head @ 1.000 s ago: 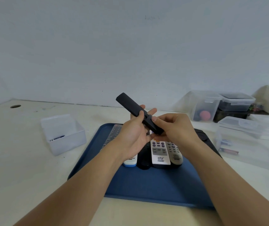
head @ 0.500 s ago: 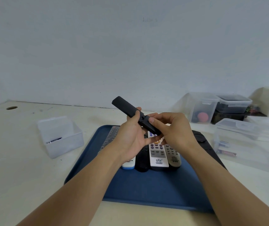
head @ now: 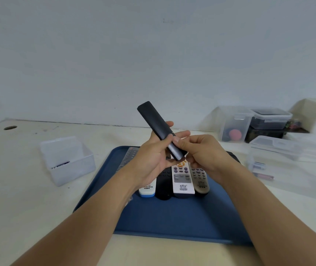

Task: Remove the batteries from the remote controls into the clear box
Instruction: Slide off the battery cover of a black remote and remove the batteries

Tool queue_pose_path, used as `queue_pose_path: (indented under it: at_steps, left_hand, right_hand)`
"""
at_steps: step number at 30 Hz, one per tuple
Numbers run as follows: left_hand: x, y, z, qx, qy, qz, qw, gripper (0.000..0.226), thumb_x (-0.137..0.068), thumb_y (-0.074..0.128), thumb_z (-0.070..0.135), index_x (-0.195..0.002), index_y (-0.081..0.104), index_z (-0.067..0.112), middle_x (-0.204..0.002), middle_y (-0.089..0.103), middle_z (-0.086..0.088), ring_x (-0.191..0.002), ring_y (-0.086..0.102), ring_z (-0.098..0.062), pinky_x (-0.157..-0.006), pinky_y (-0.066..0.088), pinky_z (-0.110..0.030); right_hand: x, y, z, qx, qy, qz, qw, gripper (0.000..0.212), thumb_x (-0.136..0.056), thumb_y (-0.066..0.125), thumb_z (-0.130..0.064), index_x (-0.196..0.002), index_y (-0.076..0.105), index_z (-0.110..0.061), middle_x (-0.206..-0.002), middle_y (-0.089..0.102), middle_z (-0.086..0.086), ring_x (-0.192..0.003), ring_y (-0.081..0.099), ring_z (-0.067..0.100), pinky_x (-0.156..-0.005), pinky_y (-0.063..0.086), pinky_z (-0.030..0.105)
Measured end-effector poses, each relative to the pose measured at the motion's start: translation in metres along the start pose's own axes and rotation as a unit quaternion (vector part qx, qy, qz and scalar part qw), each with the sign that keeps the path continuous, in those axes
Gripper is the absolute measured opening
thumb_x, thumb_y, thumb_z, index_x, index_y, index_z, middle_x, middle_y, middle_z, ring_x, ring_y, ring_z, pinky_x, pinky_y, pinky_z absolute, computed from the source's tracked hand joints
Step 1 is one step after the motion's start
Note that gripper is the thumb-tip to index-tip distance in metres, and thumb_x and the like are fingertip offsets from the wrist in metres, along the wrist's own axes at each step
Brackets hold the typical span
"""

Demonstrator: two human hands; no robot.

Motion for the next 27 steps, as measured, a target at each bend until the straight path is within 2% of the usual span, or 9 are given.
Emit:
queue_pose_path:
  at_steps: [3,6,7,9,13,18,21,24,27]
  left_hand:
    - [0.000,0.001,0.002,-0.004,0.011,0.014,1.000,0.030,-0.111,0.032,0.026,-0.135,0.047,0.017,-0.134,0.068,-0.007,-0.124,0.065,-0.026,-0.099,0.055,-0.050]
    - [0.000,0.002,0.001,0.003,0.022,0.041,0.999,0.032,-0.111,0.033,0.027,-0.134,0.049,0.013,-0.130,0.070,-0.007,-0.111,0.070,-0.028,-0.074,0.057,-0.043]
    - [-0.001,0.002,0.001,0.005,0.020,0.044,0.999,0.032,-0.111,0.033,0.027,-0.135,0.049,0.013,-0.130,0.070,-0.007,-0.110,0.071,-0.029,-0.071,0.057,-0.041]
    - [-0.001,0.001,0.002,0.014,0.016,0.040,0.999,0.032,-0.111,0.033,0.027,-0.135,0.049,0.014,-0.129,0.070,-0.008,-0.109,0.071,-0.030,-0.074,0.060,-0.042]
    - [0.001,-0.001,0.003,0.056,0.010,0.025,0.998,0.029,-0.110,0.034,0.028,-0.132,0.047,0.014,-0.129,0.069,-0.015,-0.111,0.070,-0.034,-0.088,0.058,-0.051]
    - [0.001,-0.002,0.004,0.092,0.011,0.018,0.996,0.025,-0.109,0.034,0.029,-0.125,0.048,0.016,-0.129,0.067,-0.021,-0.109,0.070,-0.036,-0.076,0.060,-0.050]
    - [0.001,-0.001,0.004,0.095,0.003,0.018,0.995,0.028,-0.109,0.032,0.033,-0.123,0.049,0.016,-0.127,0.068,-0.021,-0.111,0.069,-0.035,-0.080,0.060,-0.050]
    - [0.000,-0.001,0.009,0.080,-0.004,0.050,0.996,0.050,-0.108,0.023,0.052,-0.120,0.054,0.015,-0.128,0.070,-0.013,-0.116,0.067,-0.031,-0.093,0.054,-0.054]
    - [-0.002,-0.004,0.012,0.048,0.040,0.110,0.992,0.052,-0.110,0.024,0.047,-0.125,0.058,0.011,-0.123,0.073,-0.009,-0.115,0.069,-0.027,-0.088,0.060,-0.041]
  right_hand:
    - [0.001,0.003,-0.001,-0.005,0.005,-0.050,0.999,0.049,-0.085,0.073,-0.042,-0.093,0.069,0.007,-0.058,0.058,0.004,-0.045,0.046,0.012,-0.042,0.038,0.019]
    - [0.003,0.003,-0.001,-0.050,0.008,-0.123,0.991,0.034,-0.094,0.067,-0.021,-0.105,0.064,0.012,-0.075,0.060,0.012,-0.053,0.052,0.012,-0.045,0.042,0.019]
    - [0.003,0.003,0.000,-0.046,0.003,-0.133,0.990,0.030,-0.095,0.065,-0.015,-0.106,0.063,0.013,-0.079,0.059,0.016,-0.055,0.052,0.011,-0.045,0.041,0.018]
    - [0.003,0.004,0.002,-0.020,-0.017,-0.126,0.992,0.026,-0.095,0.065,-0.011,-0.103,0.063,0.014,-0.082,0.053,0.018,-0.055,0.046,0.011,-0.045,0.036,0.018]
    - [0.000,0.007,0.004,0.000,-0.040,-0.103,0.994,0.025,-0.094,0.067,-0.014,-0.094,0.066,0.011,-0.071,0.046,0.015,-0.050,0.041,0.012,-0.044,0.036,0.020]
    - [-0.001,0.009,0.003,0.012,-0.061,-0.093,0.994,0.021,-0.094,0.068,-0.019,-0.092,0.072,0.001,-0.073,0.052,0.019,-0.047,0.048,0.013,-0.055,0.037,0.037]
    - [0.001,0.009,0.002,0.007,-0.056,-0.100,0.993,0.025,-0.095,0.067,-0.020,-0.098,0.070,0.005,-0.079,0.054,0.022,-0.049,0.050,0.014,-0.064,0.037,0.042]
    - [0.001,0.005,0.000,0.015,-0.059,-0.115,0.992,0.023,-0.096,0.066,-0.018,-0.092,0.067,0.006,-0.077,0.055,0.019,-0.051,0.052,0.013,-0.059,0.044,0.035]
    - [0.003,0.004,-0.002,0.037,-0.067,-0.112,0.991,0.017,-0.096,0.065,-0.015,-0.085,0.069,-0.003,-0.077,0.059,0.017,-0.053,0.051,0.015,-0.050,0.048,0.025]
Point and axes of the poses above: each hand's wrist, its own x-axis away from the middle knuckle, its own y-axis out of the palm, z = x × y, the point moved 1 cm from there along -x, towards the middle knuckle
